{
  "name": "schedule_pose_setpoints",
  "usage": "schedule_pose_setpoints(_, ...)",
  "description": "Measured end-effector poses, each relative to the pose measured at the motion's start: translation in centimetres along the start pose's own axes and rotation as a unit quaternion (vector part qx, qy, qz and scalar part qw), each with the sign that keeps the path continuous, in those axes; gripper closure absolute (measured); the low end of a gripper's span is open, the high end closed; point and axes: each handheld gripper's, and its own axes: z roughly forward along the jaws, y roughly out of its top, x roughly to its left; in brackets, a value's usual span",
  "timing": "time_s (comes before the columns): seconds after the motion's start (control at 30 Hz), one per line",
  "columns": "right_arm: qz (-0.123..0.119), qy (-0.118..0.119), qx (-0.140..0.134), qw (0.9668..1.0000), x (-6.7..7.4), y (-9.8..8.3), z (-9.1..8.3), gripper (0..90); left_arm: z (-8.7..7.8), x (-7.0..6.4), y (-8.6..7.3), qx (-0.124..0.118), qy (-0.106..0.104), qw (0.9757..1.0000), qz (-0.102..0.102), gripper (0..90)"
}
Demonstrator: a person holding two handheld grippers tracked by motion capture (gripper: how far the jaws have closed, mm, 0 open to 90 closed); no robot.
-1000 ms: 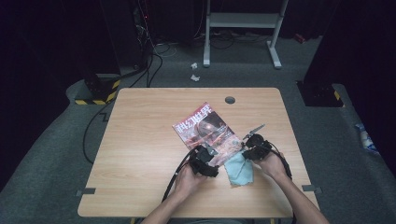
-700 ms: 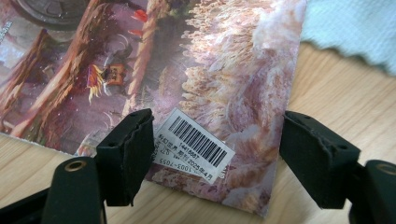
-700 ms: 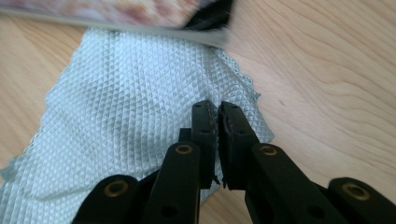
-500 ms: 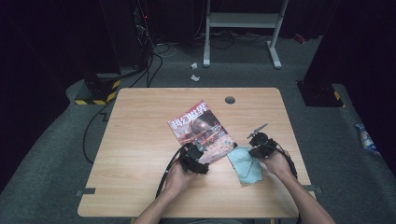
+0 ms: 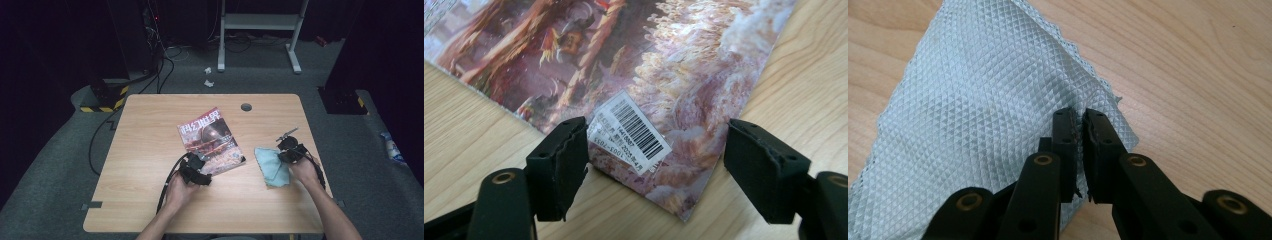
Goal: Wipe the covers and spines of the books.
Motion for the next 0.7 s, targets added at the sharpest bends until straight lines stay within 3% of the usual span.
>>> schedule_pose_setpoints(0.1, -0.001, -0.010, -0.008, 0.9999, -0.2, 0.0, 0.1, 76.2, 0.0, 1.1, -0.7, 0.005, -0.018, 0.9992, -0.034, 24.8)
schedule_pose_setpoints(0.17, 0.010, 0.002, -0.008, 0.9999, -0.1, -0.1, -0.1, 70.0, -0.1, 1.6, -1.0, 0.004, -0.018, 0.9990, -0.040, 25.5)
schedule_pose_setpoints(0.27, 0.017, 0.005, -0.046, 0.9988, 0.4, 0.2, -1.5, 66.1, -0.4, 2.3, -1.4, 0.004, -0.018, 0.9987, -0.047, 27.4)
schedule_pose_setpoints(0.3, 0.015, 0.009, -0.058, 0.9982, 0.6, 0.4, -1.9, 65.8, -0.5, 2.5, -1.6, -0.002, -0.023, 0.9980, -0.059, 28.1)
schedule_pose_setpoints(0.43, 0.000, 0.025, -0.077, 0.9967, 2.0, 1.4, -2.7, 65.3, -0.5, 2.7, -1.7, -0.010, -0.030, 0.9971, -0.068, 29.8)
schedule_pose_setpoints(0.53, -0.017, 0.061, -0.104, 0.9925, 4.8, 3.3, -2.6, 63.9, -0.4, 2.7, -1.6, -0.019, -0.036, 0.9964, -0.074, 31.4)
schedule_pose_setpoints(0.6, -0.018, 0.072, -0.109, 0.9913, 5.4, 3.7, -2.2, 63.3, -0.4, 2.7, -1.6, -0.021, -0.038, 0.9963, -0.074, 32.2)
schedule_pose_setpoints(0.63, -0.010, 0.094, -0.113, 0.9892, 6.5, 4.7, -1.4, 61.1, -0.3, 2.8, -1.6, -0.023, -0.038, 0.9964, -0.072, 32.3)
schedule_pose_setpoints(0.7, -0.005, 0.099, -0.113, 0.9886, 6.8, 5.0, -1.1, 60.4, -0.3, 2.8, -1.5, -0.024, -0.039, 0.9963, -0.073, 32.3)
